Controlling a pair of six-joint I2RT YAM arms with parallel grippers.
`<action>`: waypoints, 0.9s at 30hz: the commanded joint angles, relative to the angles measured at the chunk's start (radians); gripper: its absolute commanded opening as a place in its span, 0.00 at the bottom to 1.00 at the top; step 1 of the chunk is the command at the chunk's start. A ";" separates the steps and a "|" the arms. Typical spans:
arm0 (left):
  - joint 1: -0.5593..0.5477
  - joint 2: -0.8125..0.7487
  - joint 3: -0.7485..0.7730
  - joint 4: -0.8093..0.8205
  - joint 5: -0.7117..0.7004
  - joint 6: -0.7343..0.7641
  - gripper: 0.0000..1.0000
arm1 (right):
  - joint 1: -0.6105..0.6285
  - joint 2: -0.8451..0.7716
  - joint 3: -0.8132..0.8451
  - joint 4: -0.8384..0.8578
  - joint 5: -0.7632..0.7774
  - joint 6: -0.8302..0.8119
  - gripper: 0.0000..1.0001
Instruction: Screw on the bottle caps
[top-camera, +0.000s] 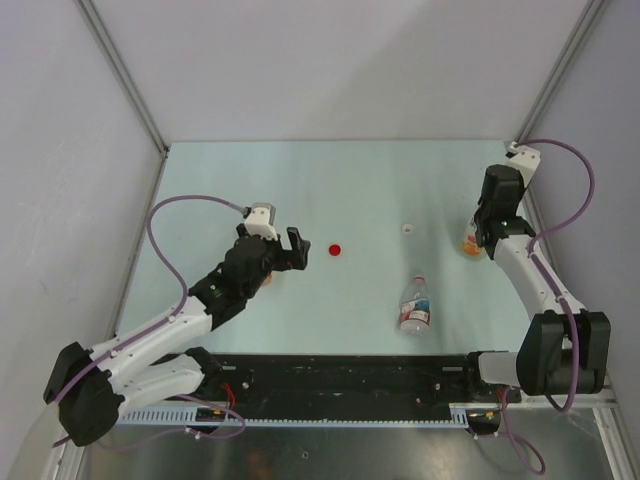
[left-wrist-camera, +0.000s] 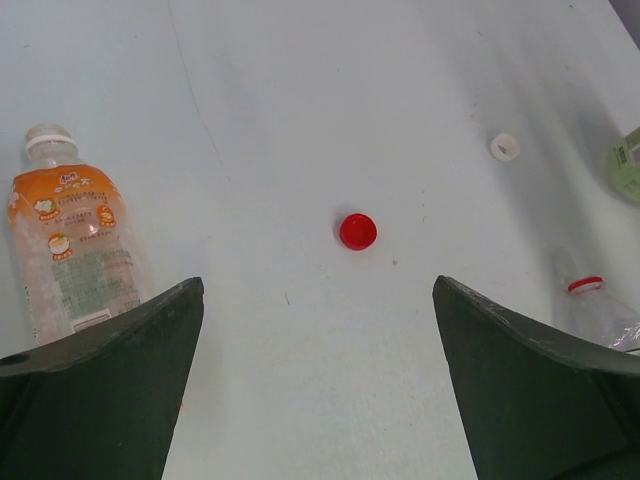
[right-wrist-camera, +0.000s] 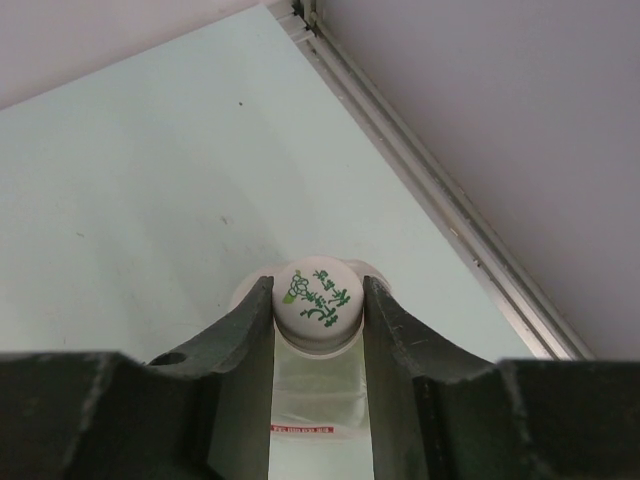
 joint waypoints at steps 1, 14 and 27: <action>0.010 -0.054 0.002 -0.002 -0.033 -0.027 1.00 | -0.005 0.002 0.045 -0.005 0.013 0.063 0.22; 0.011 -0.070 -0.015 -0.004 0.148 0.023 1.00 | -0.005 -0.105 0.046 -0.153 0.007 0.133 0.98; 0.010 0.026 0.005 -0.004 0.192 -0.049 1.00 | 0.000 -0.374 0.045 -0.254 -0.297 0.179 0.99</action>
